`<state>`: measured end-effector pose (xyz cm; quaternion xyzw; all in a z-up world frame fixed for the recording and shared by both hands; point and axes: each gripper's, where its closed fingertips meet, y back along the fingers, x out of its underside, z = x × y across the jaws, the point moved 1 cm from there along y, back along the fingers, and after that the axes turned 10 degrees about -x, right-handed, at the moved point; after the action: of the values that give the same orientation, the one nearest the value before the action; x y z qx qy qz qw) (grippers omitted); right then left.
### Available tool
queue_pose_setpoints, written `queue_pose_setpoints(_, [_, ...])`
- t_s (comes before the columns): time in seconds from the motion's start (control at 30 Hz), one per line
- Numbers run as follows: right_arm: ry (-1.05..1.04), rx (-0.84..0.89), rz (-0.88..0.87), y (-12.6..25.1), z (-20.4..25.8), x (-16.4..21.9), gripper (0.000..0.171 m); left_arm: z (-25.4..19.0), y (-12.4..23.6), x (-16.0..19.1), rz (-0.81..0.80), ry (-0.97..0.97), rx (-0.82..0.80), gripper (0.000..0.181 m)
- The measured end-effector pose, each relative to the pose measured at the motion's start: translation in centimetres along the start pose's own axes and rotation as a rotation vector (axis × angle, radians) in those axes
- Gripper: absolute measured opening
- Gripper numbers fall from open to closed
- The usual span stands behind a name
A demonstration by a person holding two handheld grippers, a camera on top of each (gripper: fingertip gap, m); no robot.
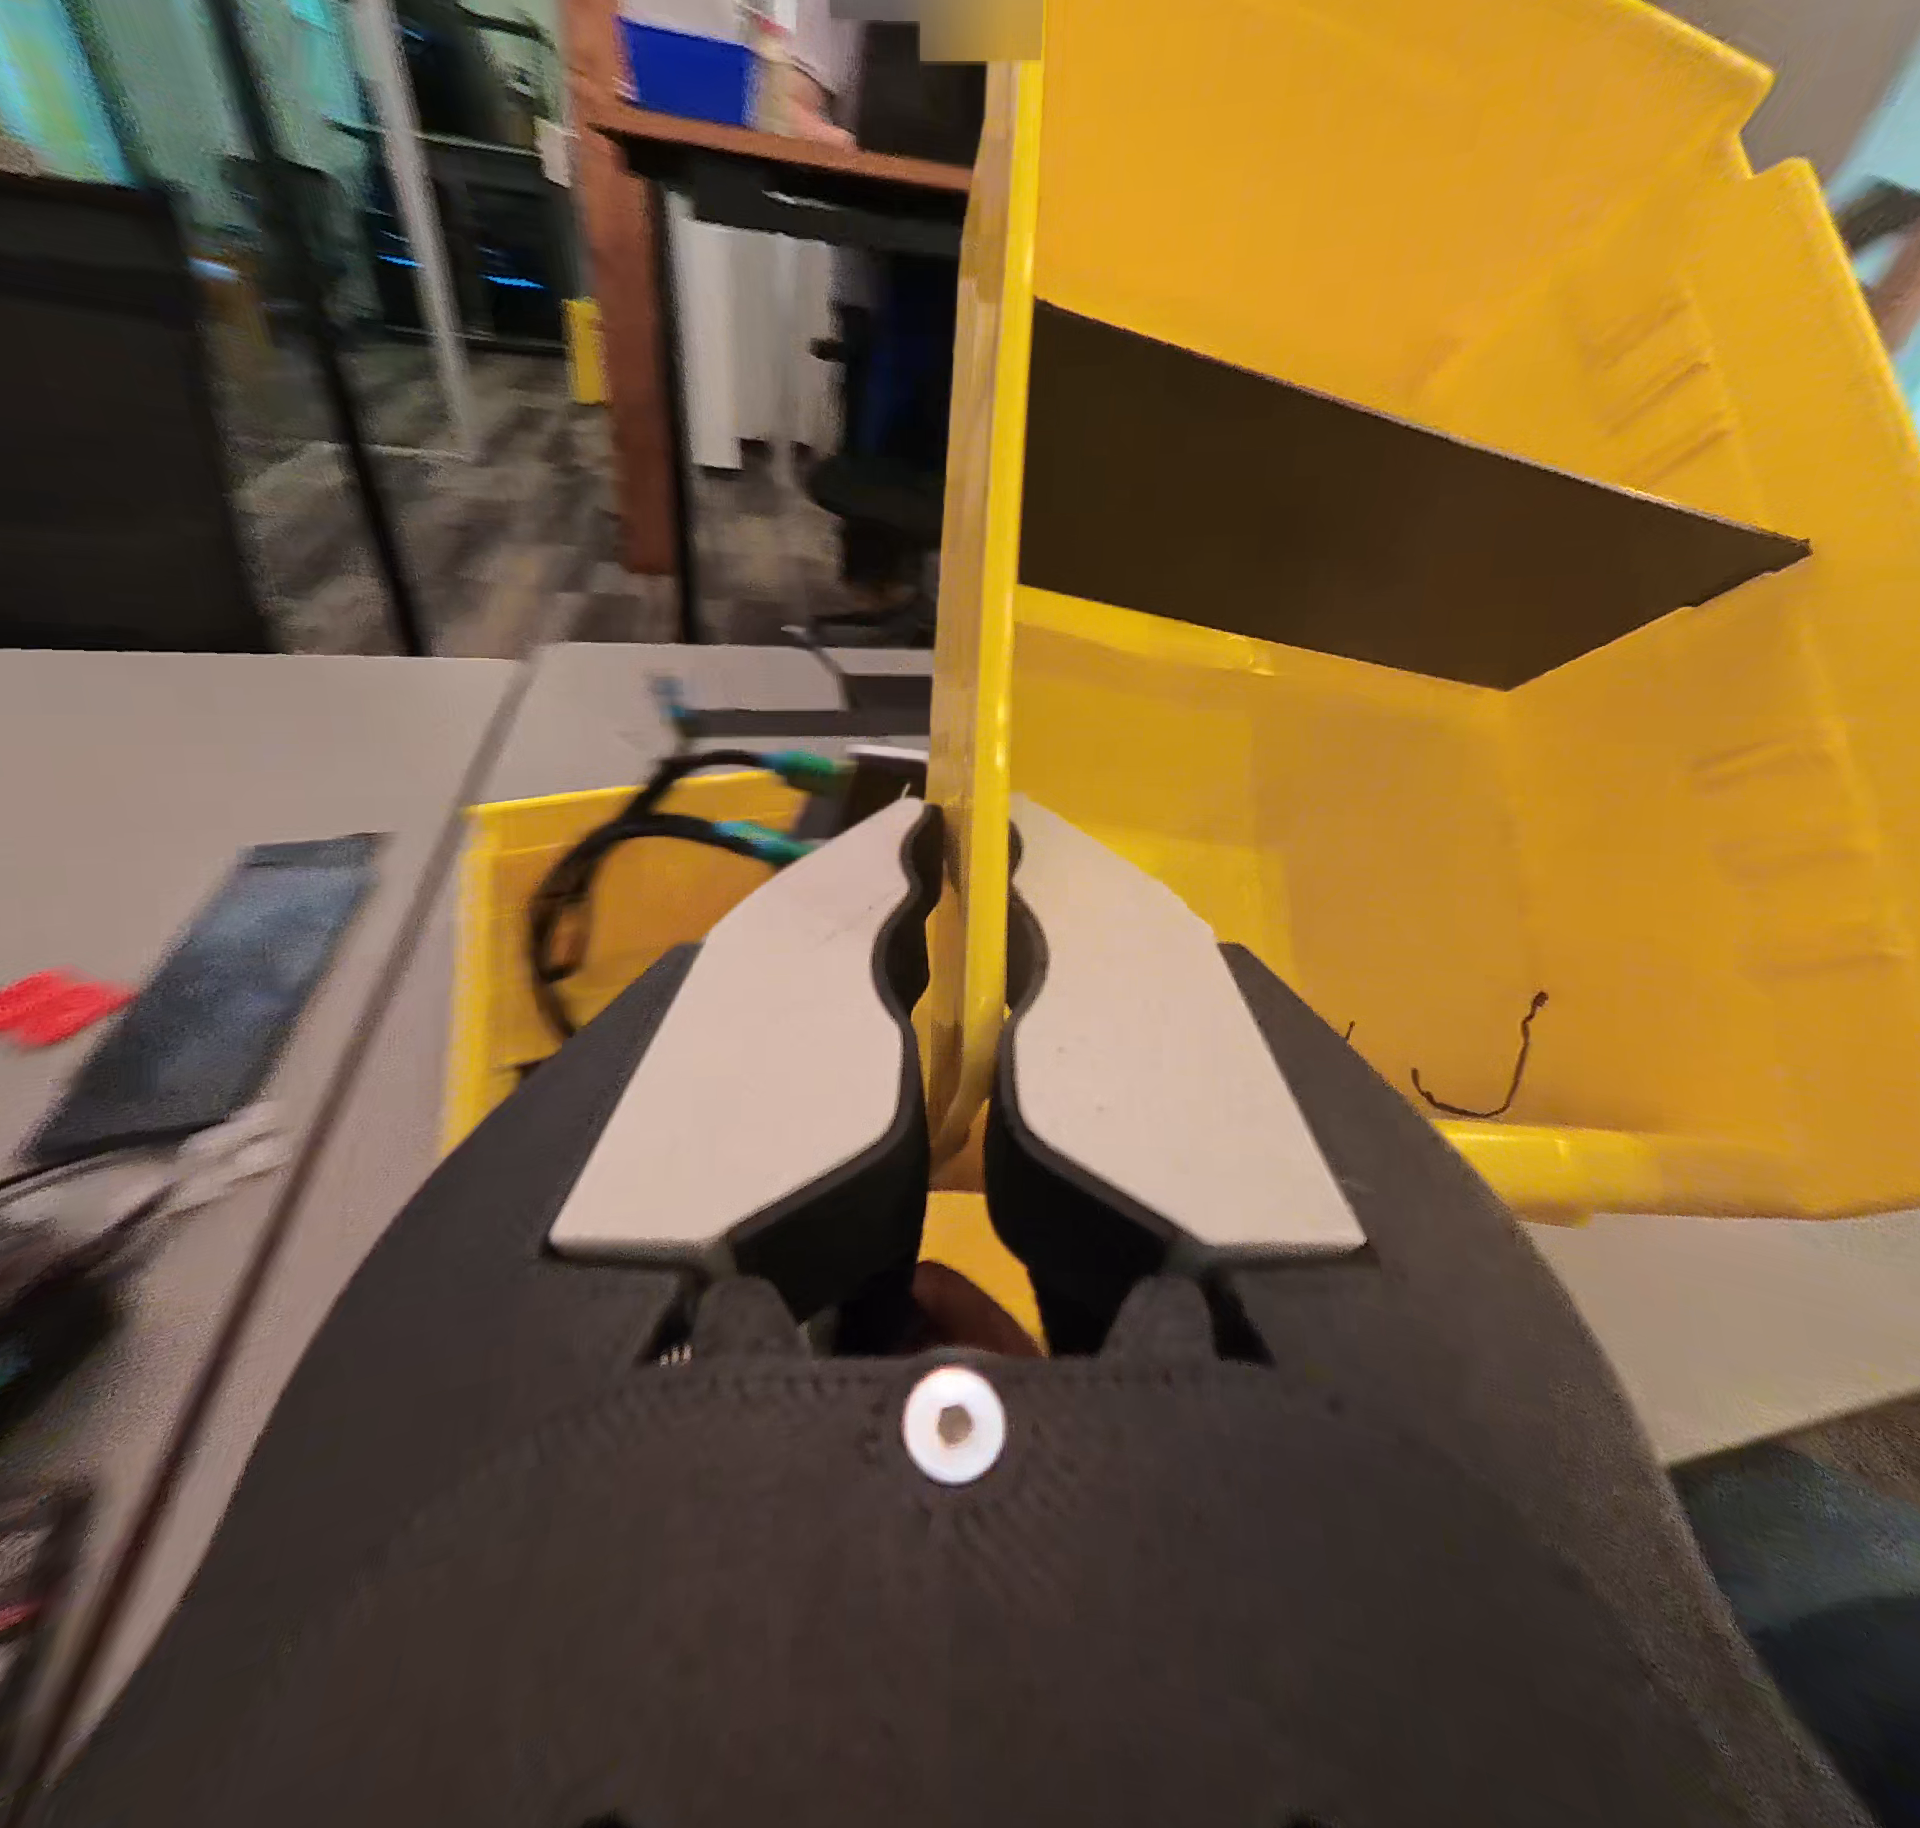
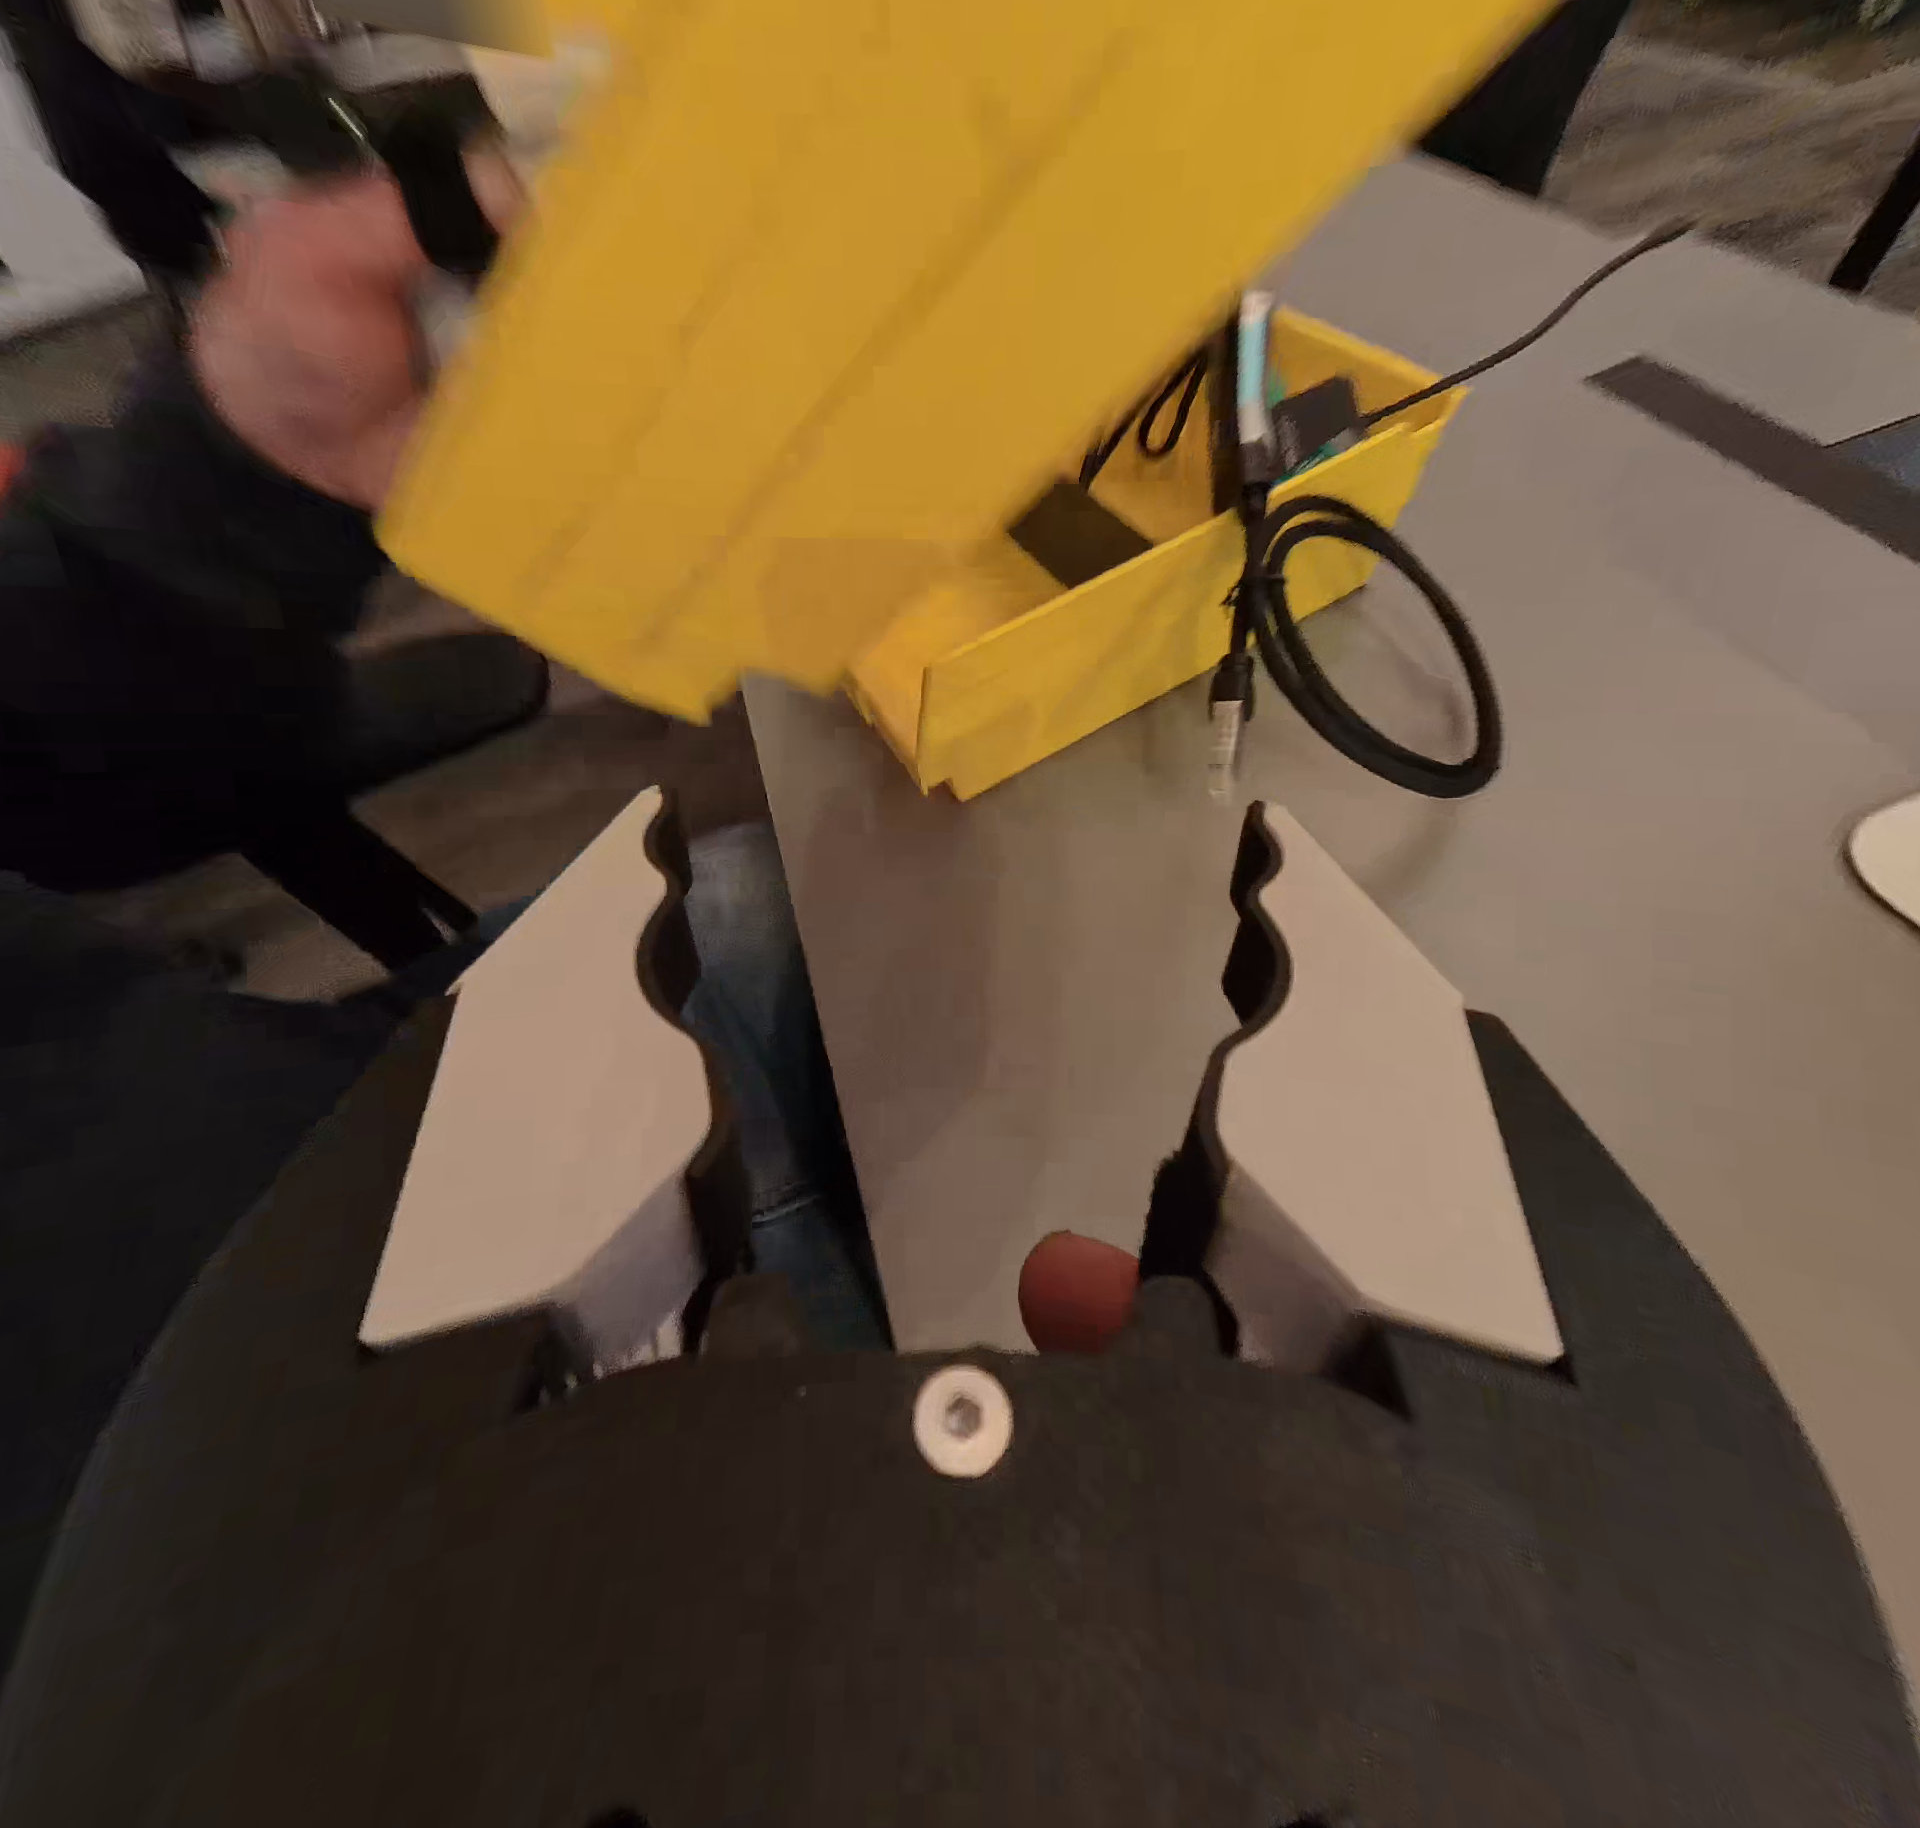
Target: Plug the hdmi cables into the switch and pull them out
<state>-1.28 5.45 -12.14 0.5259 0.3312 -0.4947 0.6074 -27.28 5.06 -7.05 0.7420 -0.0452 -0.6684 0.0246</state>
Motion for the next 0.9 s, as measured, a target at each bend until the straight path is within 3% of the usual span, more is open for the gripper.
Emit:
queue_pose_setpoints(0.17, [-0.056, 0.157, -0.134, 7.0, -0.9, 3.0, 0.101, -12.6, -6.6, 4.7, 0.137, -0.069, 0.189, 0.005])
queue_pose_setpoints(0.2, [-0.102, 0.186, -0.143, 8.5, -1.4, 4.2, 0.094, -14.2, -7.6, 5.8, 0.163, -0.073, 0.202, 0.005])
queue_pose_setpoints(0.27, [-0.183, 0.234, -0.192, 11.3, -2.0, 6.1, 0.111, -17.0, -9.3, 7.5, 0.207, -0.032, 0.230, 0.006])
queue_pose_setpoints(0.4, [-0.336, 0.253, -0.248, 14.6, -2.0, 9.3, 0.108, -22.3, -11.4, 11.4, 0.277, -0.089, 0.270, 0.006])
queue_pose_setpoints(0.63, [-0.393, 0.509, 0.044, 15.9, -5.5, 16.1, 0.106, -29.5, -12.4, 17.9, 0.420, -0.065, 0.346, 0.009])
queue_pose_setpoints(0.9, [-0.389, 0.695, 0.233, 21.1, -10.5, 18.8, 0.059, -33.7, -10.5, 20.4, 0.532, -0.039, 0.468, 0.029])
